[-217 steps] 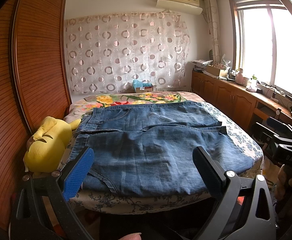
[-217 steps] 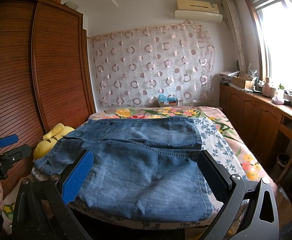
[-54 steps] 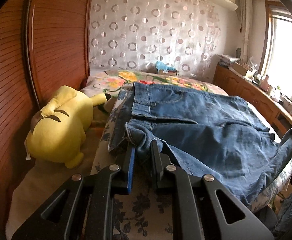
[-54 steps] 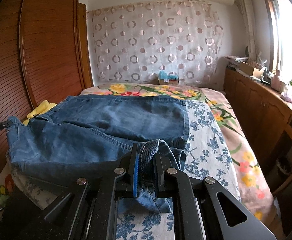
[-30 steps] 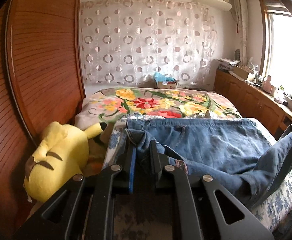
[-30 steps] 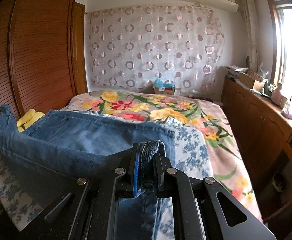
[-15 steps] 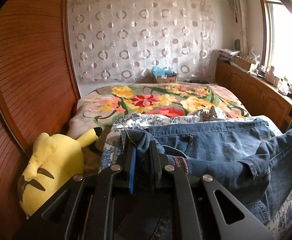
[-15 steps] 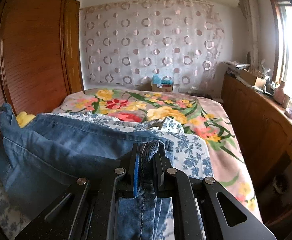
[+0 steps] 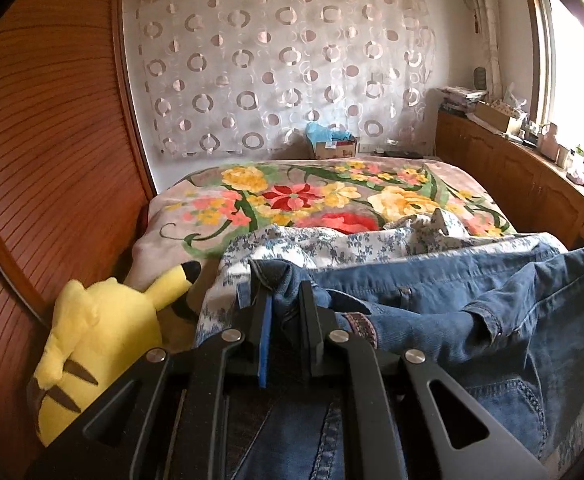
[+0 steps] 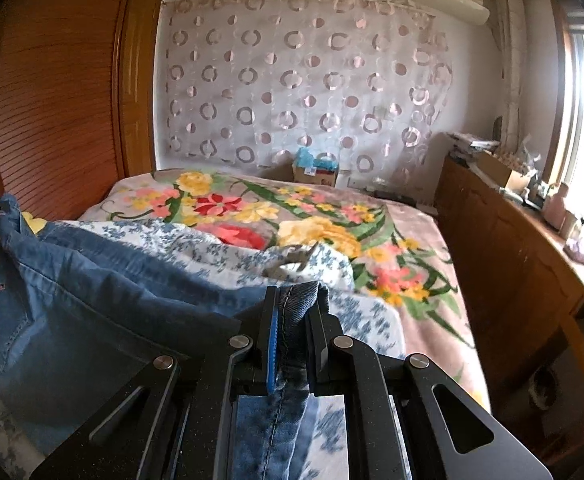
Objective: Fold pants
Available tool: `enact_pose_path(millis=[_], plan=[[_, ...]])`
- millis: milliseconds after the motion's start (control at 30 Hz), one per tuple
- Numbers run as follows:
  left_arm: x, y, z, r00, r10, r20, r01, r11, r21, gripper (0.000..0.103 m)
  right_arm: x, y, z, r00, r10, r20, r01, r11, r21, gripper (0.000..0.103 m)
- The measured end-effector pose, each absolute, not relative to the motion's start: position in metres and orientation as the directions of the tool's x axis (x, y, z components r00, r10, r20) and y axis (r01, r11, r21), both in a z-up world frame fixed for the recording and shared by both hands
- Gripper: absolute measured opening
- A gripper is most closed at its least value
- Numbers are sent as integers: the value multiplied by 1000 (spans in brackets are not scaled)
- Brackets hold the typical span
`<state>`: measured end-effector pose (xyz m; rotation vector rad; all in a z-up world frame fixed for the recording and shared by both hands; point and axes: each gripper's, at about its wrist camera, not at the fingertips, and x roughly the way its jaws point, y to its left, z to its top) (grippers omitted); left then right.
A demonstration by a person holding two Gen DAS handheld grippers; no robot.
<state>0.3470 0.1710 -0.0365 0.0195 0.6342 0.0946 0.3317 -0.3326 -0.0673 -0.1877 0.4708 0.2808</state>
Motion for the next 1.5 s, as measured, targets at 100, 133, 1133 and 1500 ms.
enact_pose_path(millis=[100, 133, 1133, 1500], plan=[[364, 173, -36, 800, 95, -592, -82, 995, 49, 13, 342, -329, -68, 860, 213, -463, -298, 947, -117, 10], [370, 174, -36, 800, 97, -592, -84, 995, 50, 13, 346, -329, -69, 861, 213, -463, -297, 948, -116, 10], [342, 167, -36, 788, 0, -615, -16, 1000, -21, 79, 369, -331, -76, 795, 190, -577, -255, 966, -33, 52], [313, 137, -58, 771, -69, -633, 41, 997, -58, 79, 370, -351, -95, 694, 257, -672, -318, 947, 35, 52]])
